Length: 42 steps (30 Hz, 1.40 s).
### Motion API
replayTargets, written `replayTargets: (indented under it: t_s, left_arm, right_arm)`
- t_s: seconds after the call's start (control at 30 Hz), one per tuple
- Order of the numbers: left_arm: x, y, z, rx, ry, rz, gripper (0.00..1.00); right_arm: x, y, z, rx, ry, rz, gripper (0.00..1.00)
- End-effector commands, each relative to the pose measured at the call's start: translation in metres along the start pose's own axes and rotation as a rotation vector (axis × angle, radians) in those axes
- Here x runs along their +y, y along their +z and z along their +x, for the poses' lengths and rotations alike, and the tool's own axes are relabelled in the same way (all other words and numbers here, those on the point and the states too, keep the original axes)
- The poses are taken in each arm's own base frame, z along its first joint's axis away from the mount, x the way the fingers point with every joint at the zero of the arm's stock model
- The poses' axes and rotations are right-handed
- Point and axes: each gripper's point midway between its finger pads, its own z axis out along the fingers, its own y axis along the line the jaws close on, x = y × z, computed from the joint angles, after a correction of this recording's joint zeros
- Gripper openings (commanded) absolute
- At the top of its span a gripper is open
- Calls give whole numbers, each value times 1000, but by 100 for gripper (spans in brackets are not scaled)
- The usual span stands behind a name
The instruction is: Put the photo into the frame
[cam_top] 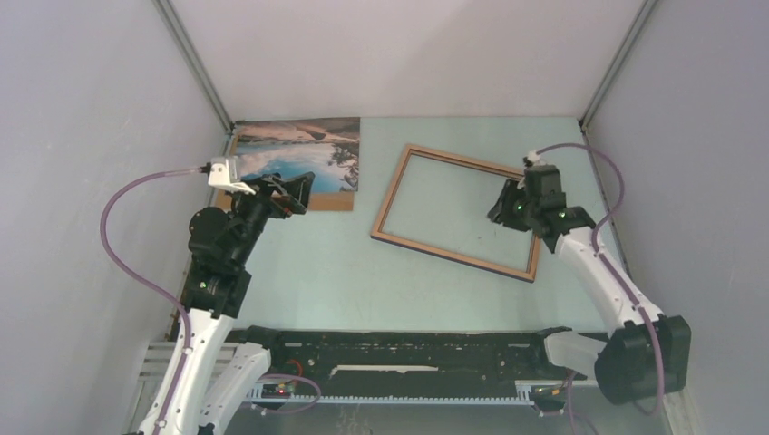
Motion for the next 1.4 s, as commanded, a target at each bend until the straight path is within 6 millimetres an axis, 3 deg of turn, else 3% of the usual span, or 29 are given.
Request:
replayTargets:
  t_s: [0.0, 0.13, 0.27, 0.4, 0.67, 0.93, 1.1, 1.27, 1.37]
  left_arm:
    - [-11, 3, -18, -52, -20, 32, 100]
    - [-6, 10, -11, -30, -22, 18, 100]
    - [-3, 14, -6, -11, -17, 8, 100]
    - [-1, 17, -1, 6, -17, 5, 100]
    - [8, 35, 24, 98, -50, -9, 100]
    - [6, 44, 39, 167, -87, 8, 100]
    - [5, 48, 47, 206, -80, 5, 100]
    - [4, 48, 51, 231, -68, 0, 100]
    - [5, 49, 52, 237, -68, -6, 100]
  right_arm:
    - [89, -25, 41, 94, 93, -359, 46]
    - [141, -35, 50, 96, 109, -501, 51]
    - [180, -24, 41, 115, 228, -617, 54]
    - [217, 2, 30, 158, 316, -703, 56]
    - [281, 75, 16, 270, 363, -737, 66]
    - [317, 143, 1, 363, 375, -620, 66]
    - [318, 175, -1, 326, 322, -478, 67]
    - [317, 188, 1, 309, 262, -394, 66]
    - [315, 194, 8, 321, 245, -387, 75]
